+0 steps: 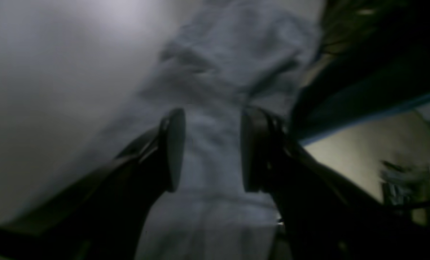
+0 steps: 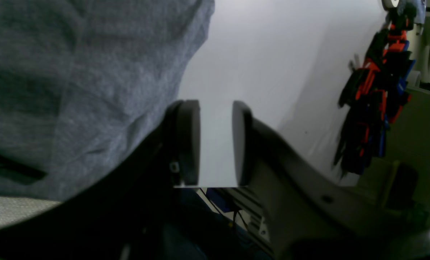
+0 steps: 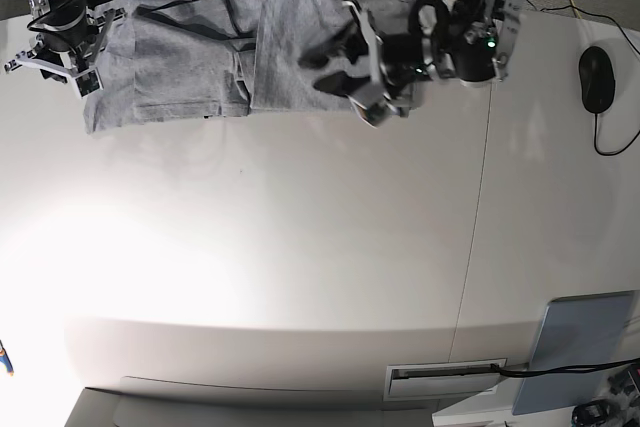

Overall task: Fold the T-shirt properly
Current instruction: 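Press the folded end flat and move the right gripper to the strip's other end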

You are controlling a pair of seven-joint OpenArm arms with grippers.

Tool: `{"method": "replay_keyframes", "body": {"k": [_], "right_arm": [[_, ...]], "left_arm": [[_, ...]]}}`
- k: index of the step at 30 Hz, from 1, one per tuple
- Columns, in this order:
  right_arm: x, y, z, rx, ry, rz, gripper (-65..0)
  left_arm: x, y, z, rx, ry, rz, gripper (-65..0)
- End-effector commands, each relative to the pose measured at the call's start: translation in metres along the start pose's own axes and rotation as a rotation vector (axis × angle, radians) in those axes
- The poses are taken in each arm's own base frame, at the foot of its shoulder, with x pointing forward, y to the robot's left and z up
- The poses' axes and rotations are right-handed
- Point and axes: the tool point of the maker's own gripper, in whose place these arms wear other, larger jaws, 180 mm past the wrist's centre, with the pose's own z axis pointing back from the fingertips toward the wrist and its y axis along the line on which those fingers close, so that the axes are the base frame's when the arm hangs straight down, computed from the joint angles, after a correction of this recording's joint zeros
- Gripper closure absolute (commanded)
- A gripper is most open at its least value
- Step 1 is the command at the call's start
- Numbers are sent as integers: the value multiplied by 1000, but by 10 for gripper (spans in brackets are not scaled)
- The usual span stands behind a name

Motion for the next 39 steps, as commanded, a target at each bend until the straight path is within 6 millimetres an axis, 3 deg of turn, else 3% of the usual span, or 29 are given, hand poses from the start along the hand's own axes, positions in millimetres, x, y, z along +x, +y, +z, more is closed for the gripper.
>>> {"method": "replay_keyframes", "body": {"k": [1,4,6,9,13,17,25,31,39], "right_arm": [[5,-9,3,-31,-21,9,-173],[5,-10,2,-33,-18,7,-311],[3,-12,0,-42,-19,-2,-355],[-6,-25,-7,-55,0,-103,-355],[-31,-26,-27,109,85,-338,-355],[-33,-12,-40,360,60,-534,-355],[-33,16,-73,646,58,-776,-355],[-21,19,-84,723,47,-855,-355],[-11,52,-76,850,88,-796,-354]], "left_arm": [[13,3,5,11,-46,-20,-266],[13,14,12,48,-44,-15,-266],[13,16,14,57,-45,-14,-266],[12,16,14,56,-44,-14,-266],[10,15,13,55,-38,-9,-266],[10,15,13,55,-35,-9,-266],[10,15,13,54,-35,-9,-266],[9,14,13,54,-33,-7,-266],[9,15,13,55,-33,-7,-266]]}}
